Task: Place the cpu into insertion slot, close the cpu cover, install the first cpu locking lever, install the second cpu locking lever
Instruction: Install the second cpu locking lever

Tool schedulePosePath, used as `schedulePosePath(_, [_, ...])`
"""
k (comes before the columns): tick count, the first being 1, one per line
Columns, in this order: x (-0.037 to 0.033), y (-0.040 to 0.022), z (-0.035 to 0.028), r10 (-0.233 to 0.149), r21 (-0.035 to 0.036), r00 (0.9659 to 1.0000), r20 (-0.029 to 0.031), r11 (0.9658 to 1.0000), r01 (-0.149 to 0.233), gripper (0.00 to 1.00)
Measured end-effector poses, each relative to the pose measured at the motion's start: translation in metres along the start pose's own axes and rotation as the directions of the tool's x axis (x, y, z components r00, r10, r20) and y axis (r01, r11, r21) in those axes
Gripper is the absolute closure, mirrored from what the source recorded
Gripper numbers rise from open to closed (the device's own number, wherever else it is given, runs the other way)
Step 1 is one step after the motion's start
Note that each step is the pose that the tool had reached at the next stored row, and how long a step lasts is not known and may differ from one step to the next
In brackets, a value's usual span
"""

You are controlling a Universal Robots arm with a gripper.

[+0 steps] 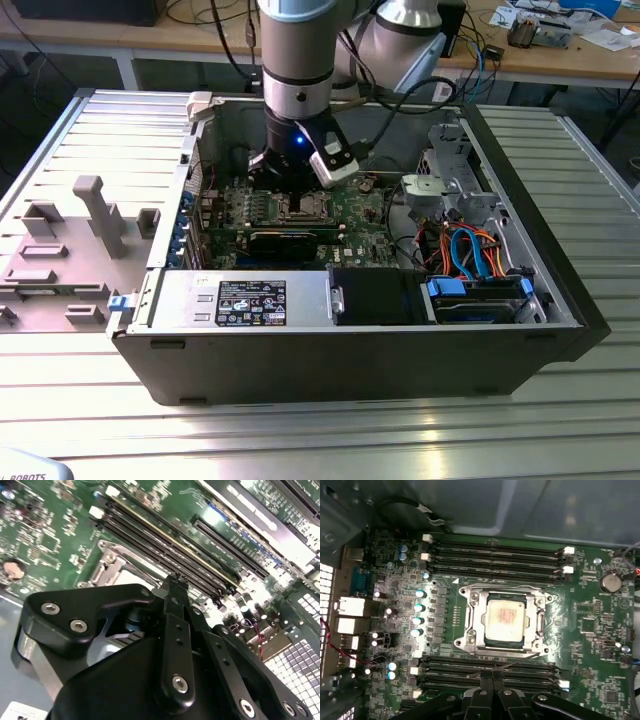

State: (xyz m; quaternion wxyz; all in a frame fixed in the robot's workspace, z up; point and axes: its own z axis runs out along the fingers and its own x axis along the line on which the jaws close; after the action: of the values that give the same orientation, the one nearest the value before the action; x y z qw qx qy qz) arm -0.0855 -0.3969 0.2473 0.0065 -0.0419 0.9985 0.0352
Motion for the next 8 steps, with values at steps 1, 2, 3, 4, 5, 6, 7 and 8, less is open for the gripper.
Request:
schedulePosePath(1, [0.0025,0.0,0.0026,0.0,-0.0001,1.0,-0.0001,1.0,0.0,0.89])
schedulePosePath(2, [0.0042,0.0,0.0045,0.0,-0.0004,1.0,0.0,1.0,0.0,0.89])
schedulePosePath(3, [0.0054,0.0,0.0063,0.0,-0.0004,1.0,-0.0001,1.0,0.0,0.89])
schedulePosePath(4, [0.0064,-0.0001,0.0082,0.0,-0.0005,1.0,-0.0001,1.0,0.0,0.89])
schedulePosePath(5, [0.0072,-0.0001,0.0103,0.0,-0.0006,1.0,0.0,1.0,0.0,0.89])
schedulePosePath(6, [0.0085,-0.0003,0.0134,0.0,-0.0007,1.0,0.0,1.0,0.0,0.89])
schedulePosePath(7, [0.01,-0.0003,0.0158,0.0,-0.0009,1.0,0.0,1.0,0.0,0.89])
schedulePosePath(8, [0.0114,-0.0003,0.0174,0.0,-0.0011,1.0,0.0,1.0,0.0,0.89])
